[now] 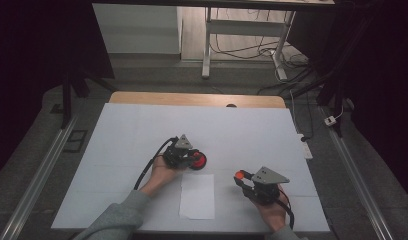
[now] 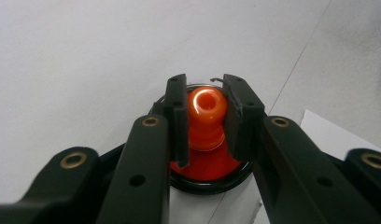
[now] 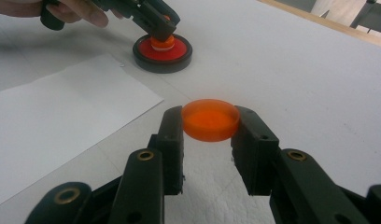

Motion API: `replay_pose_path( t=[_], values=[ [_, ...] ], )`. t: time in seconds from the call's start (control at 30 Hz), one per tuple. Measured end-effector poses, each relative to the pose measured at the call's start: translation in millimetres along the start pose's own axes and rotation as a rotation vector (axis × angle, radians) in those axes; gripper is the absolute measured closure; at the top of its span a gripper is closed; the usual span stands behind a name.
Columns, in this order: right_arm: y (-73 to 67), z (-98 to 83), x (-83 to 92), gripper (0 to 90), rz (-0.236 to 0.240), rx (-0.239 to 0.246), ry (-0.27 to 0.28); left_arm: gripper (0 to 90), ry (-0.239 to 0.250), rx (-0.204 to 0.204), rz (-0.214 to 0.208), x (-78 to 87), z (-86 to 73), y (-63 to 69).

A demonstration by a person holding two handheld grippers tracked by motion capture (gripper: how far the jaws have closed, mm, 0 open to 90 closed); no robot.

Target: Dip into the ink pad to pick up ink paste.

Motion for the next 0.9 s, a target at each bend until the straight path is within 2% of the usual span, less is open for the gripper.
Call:
replay_pose_path(
  t=[0.1, 0.43, 0.6, 0.9],
  values=[
    [-0.6, -0.3, -0.3, 64.4, 0.002, 0.001, -0.002, 73.1, 0.011, 0.008, -0.003, 0.0, -0.5, -0.3],
    [-0.7, -0.6, -0.2, 64.3, 0.003, 0.0, -0.003, 73.2, 0.018, -0.029, 0.017, 0.1, -1.5, 2.0],
    [-0.2, 0.0, 0.4, 64.4, 0.002, 0.0, 0.003, 73.3, 0.023, -0.019, 0.011, 0.3, -2.0, 1.3],
    [-0.6, 0.1, 0.3, 64.4, 0.001, -0.003, 0.003, 73.3, 0.021, -0.03, 0.017, 0.2, -2.0, 1.9]
  ],
)
Point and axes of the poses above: each handheld gripper's, and its own axes: x roughly backward along the jaws, z roughly out of its top, y roughly to its right, the point moved 8 cm from there along -x, roughly forward along the jaws, and after that the axes turned 15 degrees about y, right-handed, at the moved point
